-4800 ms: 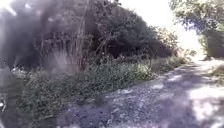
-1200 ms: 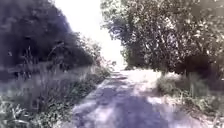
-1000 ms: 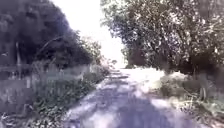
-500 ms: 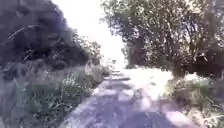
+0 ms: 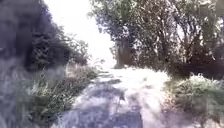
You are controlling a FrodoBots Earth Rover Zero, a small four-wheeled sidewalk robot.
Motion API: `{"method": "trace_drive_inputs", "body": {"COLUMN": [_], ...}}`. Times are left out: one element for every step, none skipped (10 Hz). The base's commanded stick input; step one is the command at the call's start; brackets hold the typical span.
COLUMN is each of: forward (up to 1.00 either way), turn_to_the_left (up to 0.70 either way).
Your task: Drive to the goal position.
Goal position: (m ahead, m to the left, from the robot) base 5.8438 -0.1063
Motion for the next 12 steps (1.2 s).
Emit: {"method": "trace_drive_inputs", "body": {"forward": [1.0,1.0,1.0,1.0,1.0,1.0,1.0,1.0,1.0,1.0,1.0,1.0], "turn_to_the_left": [0.0,0.0,0.0,0.0,0.01,0.05,0.07,0.01,0.06,0.01,0.05,0.02]}}
